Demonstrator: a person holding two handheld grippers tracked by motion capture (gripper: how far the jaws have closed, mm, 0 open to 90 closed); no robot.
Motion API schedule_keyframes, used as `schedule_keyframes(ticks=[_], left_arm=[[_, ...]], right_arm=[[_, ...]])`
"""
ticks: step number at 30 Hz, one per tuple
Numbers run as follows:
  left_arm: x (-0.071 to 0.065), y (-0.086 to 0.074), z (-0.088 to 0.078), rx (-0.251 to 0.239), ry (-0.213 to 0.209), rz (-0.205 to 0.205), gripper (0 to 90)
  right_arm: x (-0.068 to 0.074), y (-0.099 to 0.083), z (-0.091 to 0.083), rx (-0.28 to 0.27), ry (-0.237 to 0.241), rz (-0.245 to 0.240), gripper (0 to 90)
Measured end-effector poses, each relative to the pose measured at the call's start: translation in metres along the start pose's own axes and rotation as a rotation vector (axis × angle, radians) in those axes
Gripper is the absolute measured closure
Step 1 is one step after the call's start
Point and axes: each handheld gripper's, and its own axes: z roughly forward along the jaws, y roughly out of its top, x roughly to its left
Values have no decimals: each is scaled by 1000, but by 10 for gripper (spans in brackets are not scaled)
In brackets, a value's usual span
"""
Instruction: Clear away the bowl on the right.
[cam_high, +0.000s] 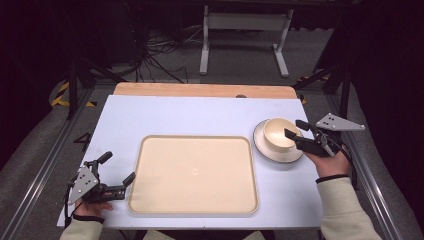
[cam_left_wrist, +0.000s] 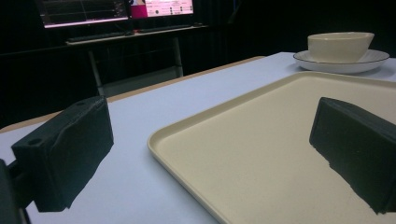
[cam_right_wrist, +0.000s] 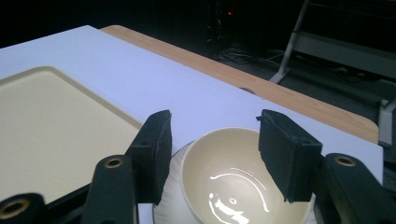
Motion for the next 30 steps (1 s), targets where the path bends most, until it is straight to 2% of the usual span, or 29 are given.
schedule_keyframes(ticks=[4, 8, 14, 23, 30], left_arm=[[0, 0, 0, 0, -1, 2, 2], [0, 0, 0, 0, -1, 2, 2], [-1, 0, 0, 0, -2, 4, 2], [-1, 0, 0, 4, -4, 8, 2], [-1, 0, 0, 4, -4, 9, 2]], right_arm=[[-8, 2, 4, 38, -32, 14, 486], [-13, 2, 8, 74, -45, 28, 502], [-26, -1, 20, 141, -27, 96, 526], [-42, -7, 38, 263, -58, 167, 577], [-52, -11, 49, 344, -85, 211, 584]])
